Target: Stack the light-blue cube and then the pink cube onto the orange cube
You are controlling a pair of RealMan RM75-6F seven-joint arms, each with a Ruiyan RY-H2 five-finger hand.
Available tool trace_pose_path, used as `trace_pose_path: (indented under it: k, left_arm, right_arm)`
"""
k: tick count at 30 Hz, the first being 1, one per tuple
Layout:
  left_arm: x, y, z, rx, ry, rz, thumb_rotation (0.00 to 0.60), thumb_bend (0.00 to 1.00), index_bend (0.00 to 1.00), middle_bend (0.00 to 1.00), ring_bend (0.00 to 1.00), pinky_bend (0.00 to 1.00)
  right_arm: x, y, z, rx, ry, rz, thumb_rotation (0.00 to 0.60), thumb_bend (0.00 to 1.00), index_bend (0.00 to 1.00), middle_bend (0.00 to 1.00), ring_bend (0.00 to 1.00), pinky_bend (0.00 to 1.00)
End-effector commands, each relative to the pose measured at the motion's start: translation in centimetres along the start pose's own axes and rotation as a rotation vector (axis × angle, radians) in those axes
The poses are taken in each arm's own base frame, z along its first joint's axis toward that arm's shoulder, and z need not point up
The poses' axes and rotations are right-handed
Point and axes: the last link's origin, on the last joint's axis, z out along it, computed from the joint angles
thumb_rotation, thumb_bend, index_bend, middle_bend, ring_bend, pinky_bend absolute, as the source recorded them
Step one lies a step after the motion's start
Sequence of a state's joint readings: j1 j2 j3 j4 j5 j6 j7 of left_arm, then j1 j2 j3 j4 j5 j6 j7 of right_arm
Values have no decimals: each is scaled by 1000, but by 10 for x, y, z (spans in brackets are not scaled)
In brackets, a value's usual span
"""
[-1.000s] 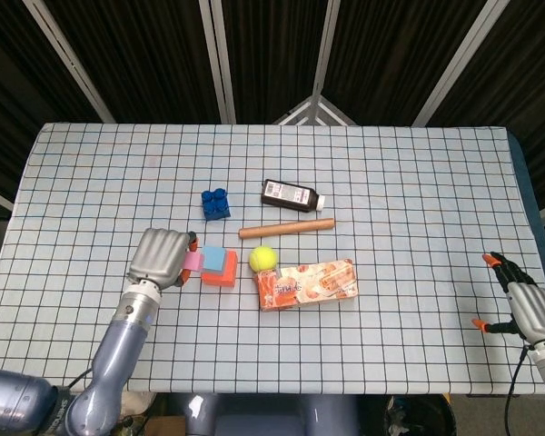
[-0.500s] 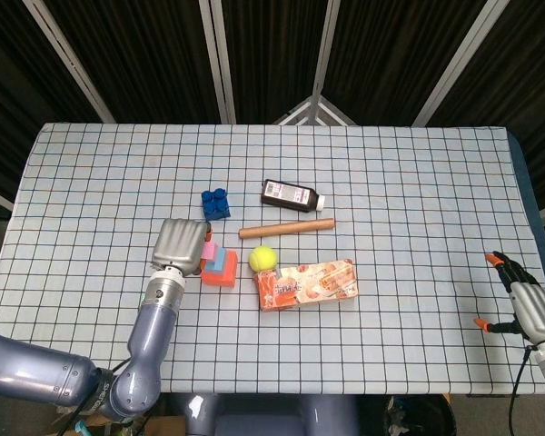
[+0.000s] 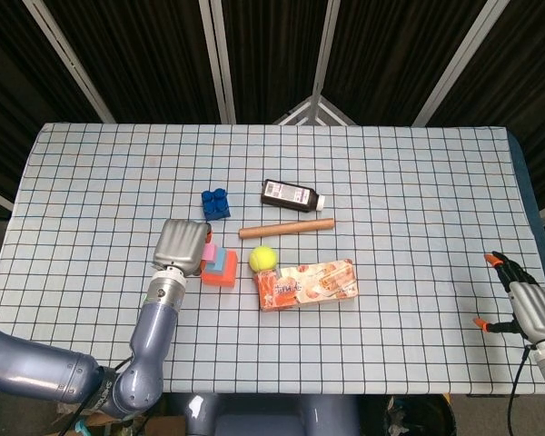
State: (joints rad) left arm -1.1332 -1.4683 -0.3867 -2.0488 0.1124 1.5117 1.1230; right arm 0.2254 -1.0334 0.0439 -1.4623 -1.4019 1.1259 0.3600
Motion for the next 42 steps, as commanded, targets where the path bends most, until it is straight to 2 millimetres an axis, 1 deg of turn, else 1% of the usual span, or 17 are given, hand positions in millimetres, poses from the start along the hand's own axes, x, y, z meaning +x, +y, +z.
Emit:
trace_pose_path:
  k: [1, 21, 33, 36, 42]
  left_arm:
    - [-2, 1, 0, -3, -6, 3, 600, 419, 469, 824, 799, 871]
    - [-6, 6, 2, -14, -13, 10, 600, 419, 468, 824, 799, 872]
    - [-7, 6, 1, -17, -17, 20, 600, 419, 445, 819, 798, 870]
    - [-7, 6, 1, -18, -17, 22, 600, 390, 415, 811, 794, 866]
    - [-7, 5, 0, -19, -13, 39, 600, 327, 324, 796, 782, 859]
  right_arm:
    - [0, 0, 0, -1, -1, 0, 600, 129, 0, 15, 60, 156]
    - [1, 1, 0, -2, 2, 3, 600, 129, 0, 15, 61, 156]
    - [1, 1, 0, -3, -1, 2, 600, 128, 0, 15, 60, 157]
    - [1, 1, 0, -4, 1, 3, 600, 128, 0, 15, 60, 156]
    - [1, 2, 0, -8, 1, 4, 600, 129, 0, 15, 60, 156]
